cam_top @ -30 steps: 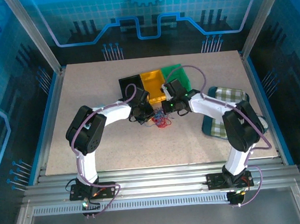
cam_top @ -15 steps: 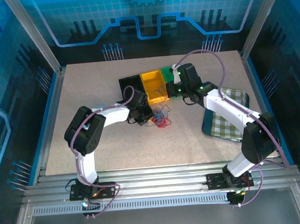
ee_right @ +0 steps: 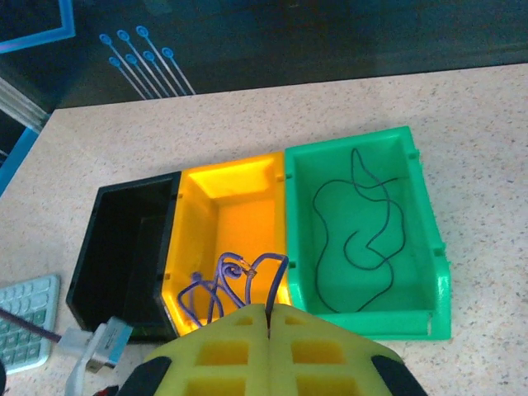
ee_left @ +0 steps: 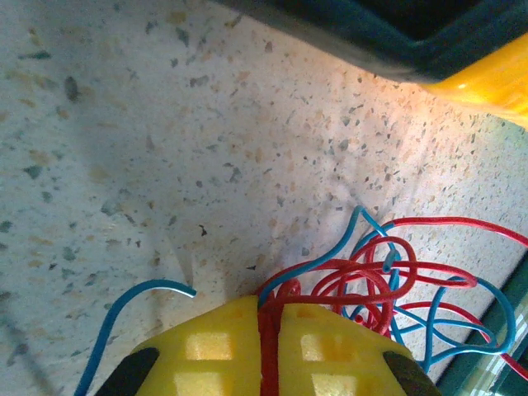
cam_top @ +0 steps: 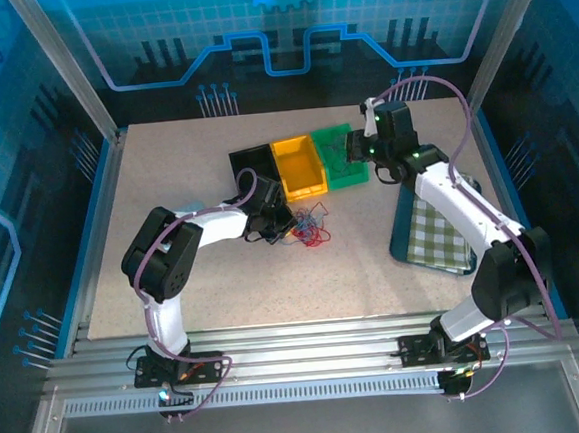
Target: Untangle the cables
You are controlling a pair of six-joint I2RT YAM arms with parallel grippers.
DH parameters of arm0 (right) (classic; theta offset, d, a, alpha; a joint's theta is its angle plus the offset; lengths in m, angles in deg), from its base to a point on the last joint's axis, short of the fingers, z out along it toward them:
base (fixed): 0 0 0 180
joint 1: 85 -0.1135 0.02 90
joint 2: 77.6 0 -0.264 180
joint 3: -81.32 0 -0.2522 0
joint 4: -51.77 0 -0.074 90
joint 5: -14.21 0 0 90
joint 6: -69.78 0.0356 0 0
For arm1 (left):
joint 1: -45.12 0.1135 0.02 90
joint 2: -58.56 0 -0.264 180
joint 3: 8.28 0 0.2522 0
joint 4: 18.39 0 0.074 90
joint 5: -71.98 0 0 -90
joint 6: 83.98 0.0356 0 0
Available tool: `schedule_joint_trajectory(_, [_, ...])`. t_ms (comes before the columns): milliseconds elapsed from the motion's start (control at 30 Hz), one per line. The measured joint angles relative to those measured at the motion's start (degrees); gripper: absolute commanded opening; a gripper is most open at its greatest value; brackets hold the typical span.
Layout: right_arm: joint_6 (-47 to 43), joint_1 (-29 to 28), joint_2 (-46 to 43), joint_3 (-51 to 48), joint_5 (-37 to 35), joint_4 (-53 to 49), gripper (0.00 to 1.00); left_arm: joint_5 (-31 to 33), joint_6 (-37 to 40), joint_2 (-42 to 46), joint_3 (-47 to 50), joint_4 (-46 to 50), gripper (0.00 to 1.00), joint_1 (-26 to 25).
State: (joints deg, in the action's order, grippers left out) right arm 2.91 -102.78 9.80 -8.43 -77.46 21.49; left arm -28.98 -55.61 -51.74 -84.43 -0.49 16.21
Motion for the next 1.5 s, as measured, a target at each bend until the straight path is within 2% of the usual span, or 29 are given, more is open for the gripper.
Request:
schedule_joint_trajectory(267, [0.87, 1.60, 8.98, 5.40, -1.31, -1.09, 0.00, -0.04, 0.07, 0.17, 0.20, -0.22, 0.00, 0.00])
schedule_joint_trajectory(567, [0.85, 1.79, 10.29, 6.21, -1.38, -2.16, 0.00, -0.04, 0.61, 0.46, 0.26, 0.24, 0.00, 0.04])
schedule_joint_trajectory(800, [-0.07, 1.88, 20.31, 15.78, -3.45, -2.03, 0.01, -0.04, 0.66, 0.48, 0.26, 0.26, 0.00, 0.04])
schedule_joint_trajectory(867, [-0.22, 2.05, 23.93, 18.56, -4.35, -2.14, 0.11, -0.02, 0.66, 0.57, 0.26, 0.50, 0.00, 0.04])
schedule_joint_trajectory(933, [0.09, 2.29, 26.34, 19.91, -5.14, -2.40, 0.29, 0.00, 0.70, 0.81, 0.26, 1.03, 0.00, 0.04])
schedule_joint_trajectory(1000, [0.42, 2.54, 27.43, 20.02, -5.44, -2.80, 0.37, 0.04, 0.96, 1.14, 0.26, 1.81, 0.00, 0.04])
schedule_joint_trajectory(1100, [0.59, 2.62, 27.43, 20.00, -5.44, -3.26, 0.42, 0.17, 1.62, 1.42, 0.26, 2.54, 0.00, 0.04])
schedule_joint_trajectory(1200, [0.66, 2.58, 25.44, 17.81, -5.44, -2.14, 0.41, 0.17, 1.75, 1.62, 0.26, 2.80, 0.00, 0.04])
schedule_joint_trajectory(1367, [1.09, 1.27, 15.61, 6.69, -4.90, -0.42, 0.41, 0.15, 1.75, 1.62, 0.31, 2.69, 0.00, 0.04])
schedule_joint_trajectory(1500, [1.29, -3.37, 7.50, -3.54, -1.92, 1.95, 0.41, 0.15, 1.73, 1.62, 0.42, 2.34, 0.00, 0.09])
